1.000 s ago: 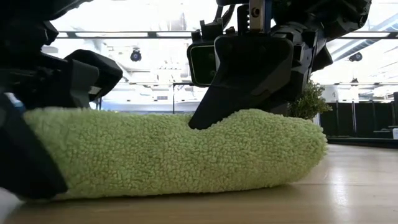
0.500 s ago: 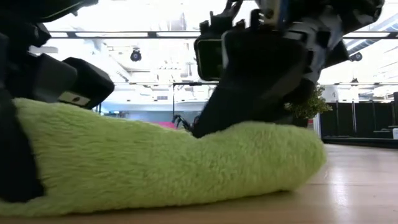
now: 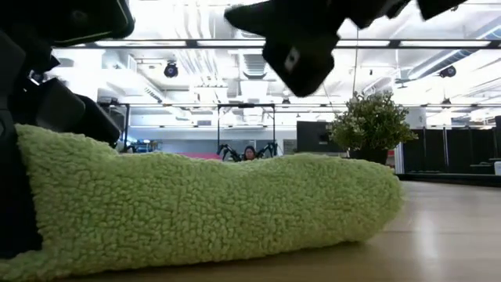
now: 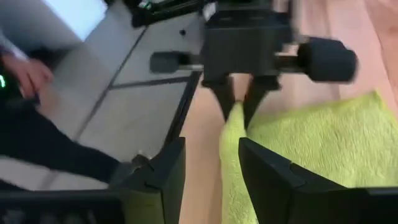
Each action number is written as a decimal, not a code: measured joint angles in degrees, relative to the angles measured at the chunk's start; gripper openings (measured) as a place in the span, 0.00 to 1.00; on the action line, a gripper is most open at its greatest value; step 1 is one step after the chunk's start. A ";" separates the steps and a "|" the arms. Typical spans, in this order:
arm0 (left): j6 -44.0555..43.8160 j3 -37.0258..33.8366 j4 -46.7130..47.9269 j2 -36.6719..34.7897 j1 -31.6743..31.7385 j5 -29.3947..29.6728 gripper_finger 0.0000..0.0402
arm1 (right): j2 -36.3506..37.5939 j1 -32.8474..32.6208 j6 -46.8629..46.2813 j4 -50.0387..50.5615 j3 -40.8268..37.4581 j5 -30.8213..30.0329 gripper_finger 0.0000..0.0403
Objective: Roll microfiber towels into tight, uniform cylinder then place into a basket
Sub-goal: Roll the green microfiber cloth
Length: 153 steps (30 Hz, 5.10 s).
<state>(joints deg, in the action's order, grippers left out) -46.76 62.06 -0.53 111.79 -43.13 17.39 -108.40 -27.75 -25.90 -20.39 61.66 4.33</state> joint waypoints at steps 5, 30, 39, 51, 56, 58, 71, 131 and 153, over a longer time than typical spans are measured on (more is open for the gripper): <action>-3.83 -0.17 -0.84 0.04 0.00 0.64 0.01 | -1.65 -4.94 13.23 8.32 2.87 -4.42 0.36; -11.34 -0.97 -6.68 0.55 0.31 0.02 0.00 | -12.55 -6.73 33.37 3.96 4.42 -11.95 0.49; -12.90 -1.68 -7.99 0.55 0.31 0.28 0.00 | -13.27 -6.49 34.93 3.20 5.13 -17.47 0.47; -13.09 -2.38 -8.28 0.24 0.28 -0.96 0.00 | -14.32 -5.44 26.45 4.16 5.42 -11.19 0.16; -10.99 -2.39 -8.37 0.17 0.24 -3.63 0.03 | -13.99 -2.01 11.59 5.10 5.59 -1.25 0.05; -6.32 -2.30 -8.64 0.15 -0.08 -5.90 0.07 | -14.15 -0.56 7.15 3.43 5.42 3.40 0.05; -0.87 -2.89 -5.74 -3.04 -3.22 -11.89 0.41 | -16.91 2.91 0.23 -1.07 4.23 18.15 0.04; 8.32 -1.43 1.54 -2.04 -0.70 2.54 0.37 | -17.05 2.87 -14.35 -6.86 4.64 12.25 0.06; -5.60 -0.57 5.16 -2.29 -0.70 -7.72 0.02 | -11.47 1.98 -11.75 -1.46 4.03 5.88 0.35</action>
<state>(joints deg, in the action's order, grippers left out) -52.37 61.49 4.63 109.49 -43.83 9.67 -119.86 -25.77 -37.65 -21.85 65.69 10.21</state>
